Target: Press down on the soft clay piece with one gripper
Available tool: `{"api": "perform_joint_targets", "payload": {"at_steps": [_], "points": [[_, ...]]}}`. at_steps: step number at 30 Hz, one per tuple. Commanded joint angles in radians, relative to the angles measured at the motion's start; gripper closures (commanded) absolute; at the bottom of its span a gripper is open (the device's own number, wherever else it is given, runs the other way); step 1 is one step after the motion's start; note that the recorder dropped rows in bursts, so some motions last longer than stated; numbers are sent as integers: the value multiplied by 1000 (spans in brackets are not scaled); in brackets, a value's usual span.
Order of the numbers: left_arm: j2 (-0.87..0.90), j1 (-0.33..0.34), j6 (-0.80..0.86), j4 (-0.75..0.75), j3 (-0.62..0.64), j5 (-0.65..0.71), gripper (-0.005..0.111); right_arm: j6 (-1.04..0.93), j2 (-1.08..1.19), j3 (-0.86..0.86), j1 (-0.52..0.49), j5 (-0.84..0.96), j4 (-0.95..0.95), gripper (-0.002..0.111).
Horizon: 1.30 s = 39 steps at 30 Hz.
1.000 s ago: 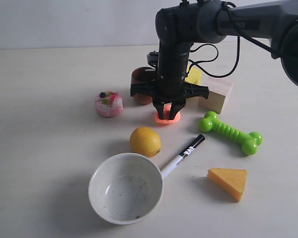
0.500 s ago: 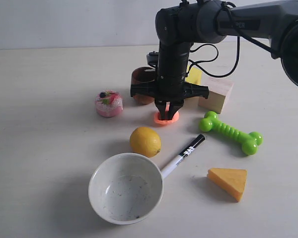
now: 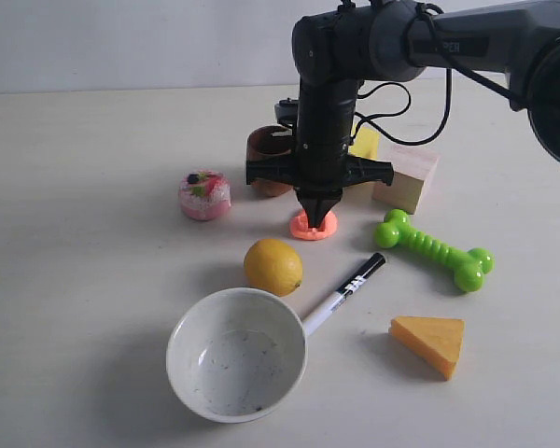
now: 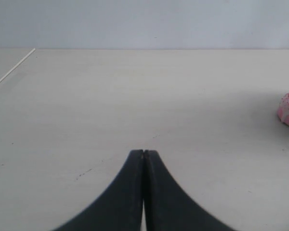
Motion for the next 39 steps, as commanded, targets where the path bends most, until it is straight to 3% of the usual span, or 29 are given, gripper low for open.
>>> {"api": "perform_joint_targets", "payload": {"at_steps": [1, 13, 26, 31, 39], "points": [[-7, -5, -2, -2, 0, -8, 107, -14, -27, -4, 0, 7, -10, 108], [-7, -5, -2, -2, 0, -8, 107, -56, -228, 34, 0, -5, -174, 108], [-7, -5, -2, -2, 0, -8, 107, 17, -716, 521, 0, -174, -273, 108], [-7, -5, -2, -2, 0, -8, 107, 15, -825, 525, 0, -68, -292, 108], [-7, -5, -2, -2, 0, -8, 107, 10, -930, 525, 0, -124, -327, 108]]}}
